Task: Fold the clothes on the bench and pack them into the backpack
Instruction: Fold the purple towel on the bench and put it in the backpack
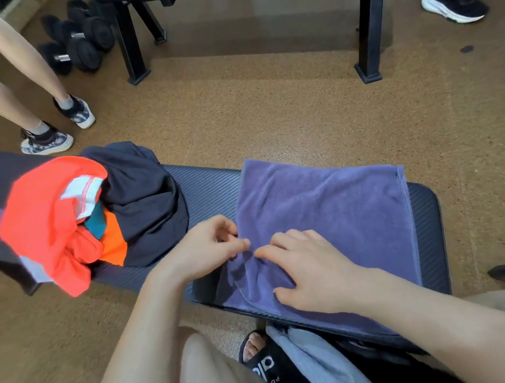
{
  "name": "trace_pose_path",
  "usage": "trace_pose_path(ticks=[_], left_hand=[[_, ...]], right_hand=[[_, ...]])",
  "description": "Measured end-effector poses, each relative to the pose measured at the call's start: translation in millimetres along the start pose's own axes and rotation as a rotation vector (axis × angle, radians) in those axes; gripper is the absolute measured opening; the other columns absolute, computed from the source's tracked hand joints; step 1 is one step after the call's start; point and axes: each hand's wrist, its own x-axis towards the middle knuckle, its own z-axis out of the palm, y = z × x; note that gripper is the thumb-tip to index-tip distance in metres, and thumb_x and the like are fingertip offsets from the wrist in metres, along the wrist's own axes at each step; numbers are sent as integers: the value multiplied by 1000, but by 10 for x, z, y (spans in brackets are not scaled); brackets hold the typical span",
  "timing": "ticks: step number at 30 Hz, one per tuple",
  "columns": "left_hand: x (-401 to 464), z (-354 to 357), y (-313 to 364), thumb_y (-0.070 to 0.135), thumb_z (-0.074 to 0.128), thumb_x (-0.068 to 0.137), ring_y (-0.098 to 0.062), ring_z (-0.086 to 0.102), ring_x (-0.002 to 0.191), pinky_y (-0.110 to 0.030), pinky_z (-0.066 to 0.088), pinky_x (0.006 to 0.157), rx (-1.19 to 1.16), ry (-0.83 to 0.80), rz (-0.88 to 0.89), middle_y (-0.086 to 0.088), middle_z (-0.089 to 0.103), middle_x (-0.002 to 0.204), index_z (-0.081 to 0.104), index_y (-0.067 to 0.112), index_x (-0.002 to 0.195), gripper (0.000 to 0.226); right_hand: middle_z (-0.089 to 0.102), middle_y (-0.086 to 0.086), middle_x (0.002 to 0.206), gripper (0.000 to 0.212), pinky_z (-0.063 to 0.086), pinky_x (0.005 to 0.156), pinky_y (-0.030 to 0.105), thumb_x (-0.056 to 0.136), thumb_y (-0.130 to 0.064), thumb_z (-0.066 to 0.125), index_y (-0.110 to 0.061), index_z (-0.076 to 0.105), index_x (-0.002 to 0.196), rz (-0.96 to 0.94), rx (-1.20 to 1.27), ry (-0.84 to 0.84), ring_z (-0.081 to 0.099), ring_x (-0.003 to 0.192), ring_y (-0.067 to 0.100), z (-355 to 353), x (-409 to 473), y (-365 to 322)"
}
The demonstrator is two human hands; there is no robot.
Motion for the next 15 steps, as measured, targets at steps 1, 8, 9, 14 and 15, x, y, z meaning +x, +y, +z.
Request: trace_pose_path(ticks=[1,8,9,14,15], left_hand=[[-51,40,-11,31,81,77,-17,71,78,-41,56,82,19,6,0,1,75,82,63,18,97,31],[-377,240,-197,12,71,79,-13,61,71,-32,50,69,214,82,29,5,70,78,60,19,90,17],[-426,248,-247,11,69,81,-13,60,70,-30,47,66,204,116,33,6,69,78,59,20,89,16],[-612,238,-442,7,63,81,-23,61,72,-37,48,71,207,257,16,2,67,74,52,20,86,18],[-644,257,-471,8,62,81,-25,61,75,-38,48,72,229,279,5,2,67,74,50,19,86,17]], right_hand=[[49,-7,111,57,38,100,39,81,-44,55,-27,49,135,-32,-18,18,47,107,20,43,-64,-6],[48,-2,123,59,39,102,36,79,-46,55,-23,51,134,58,-96,101,46,118,22,116,-590,100],[48,-1,123,59,39,102,36,80,-46,55,-23,50,134,93,-122,98,45,119,23,88,-681,127],[52,3,119,58,45,94,41,77,-51,55,-21,56,127,243,-268,107,52,115,28,53,-1219,220],[53,4,115,57,47,90,41,76,-51,55,-20,58,123,265,-285,133,54,111,29,78,-1312,222]])
